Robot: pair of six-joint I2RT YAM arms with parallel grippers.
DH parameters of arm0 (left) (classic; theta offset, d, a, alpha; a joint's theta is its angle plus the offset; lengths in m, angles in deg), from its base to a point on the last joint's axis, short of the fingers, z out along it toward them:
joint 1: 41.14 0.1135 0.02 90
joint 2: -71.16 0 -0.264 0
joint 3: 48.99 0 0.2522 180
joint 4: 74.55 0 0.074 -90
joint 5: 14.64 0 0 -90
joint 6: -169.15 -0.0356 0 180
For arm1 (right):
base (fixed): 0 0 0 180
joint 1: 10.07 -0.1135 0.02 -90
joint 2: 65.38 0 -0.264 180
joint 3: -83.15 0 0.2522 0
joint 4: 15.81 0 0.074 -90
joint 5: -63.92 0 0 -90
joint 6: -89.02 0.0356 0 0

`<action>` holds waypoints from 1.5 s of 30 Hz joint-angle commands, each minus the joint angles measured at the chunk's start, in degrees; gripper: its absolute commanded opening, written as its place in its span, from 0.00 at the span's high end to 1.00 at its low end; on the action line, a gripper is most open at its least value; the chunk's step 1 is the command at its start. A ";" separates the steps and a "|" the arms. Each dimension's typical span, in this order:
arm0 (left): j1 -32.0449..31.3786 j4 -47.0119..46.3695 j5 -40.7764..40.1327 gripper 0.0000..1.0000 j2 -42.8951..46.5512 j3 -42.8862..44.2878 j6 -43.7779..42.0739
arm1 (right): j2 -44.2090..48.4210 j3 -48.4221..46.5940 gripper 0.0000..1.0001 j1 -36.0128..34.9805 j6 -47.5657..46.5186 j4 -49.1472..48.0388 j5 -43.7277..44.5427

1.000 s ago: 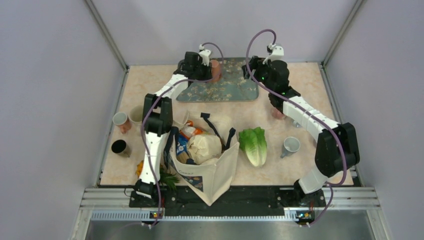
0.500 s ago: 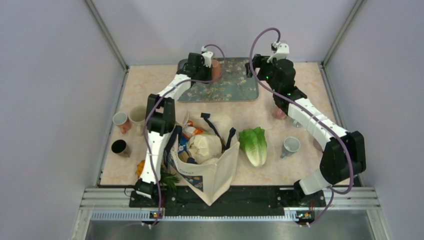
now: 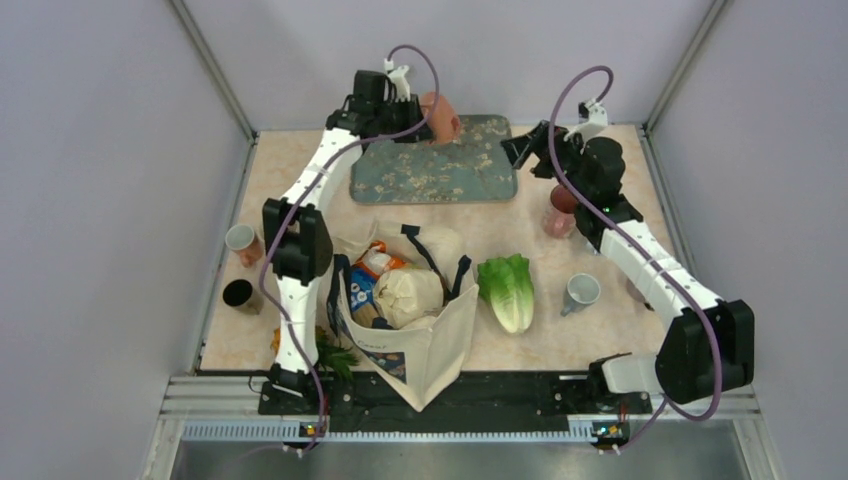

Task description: Turn the mug right side up

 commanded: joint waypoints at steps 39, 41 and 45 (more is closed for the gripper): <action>-11.52 20.19 -6.07 0.01 25.38 -3.26 -13.14 | 3.18 -4.57 1.00 2.50 10.57 0.05 -9.26; -11.52 22.70 -8.30 0.01 26.43 -3.24 -17.85 | 2.41 -7.24 1.00 2.11 5.09 9.49 -9.73; -10.51 25.82 -15.40 0.01 29.38 -6.23 -22.49 | -1.99 -16.22 1.00 -2.40 -10.79 30.59 -3.16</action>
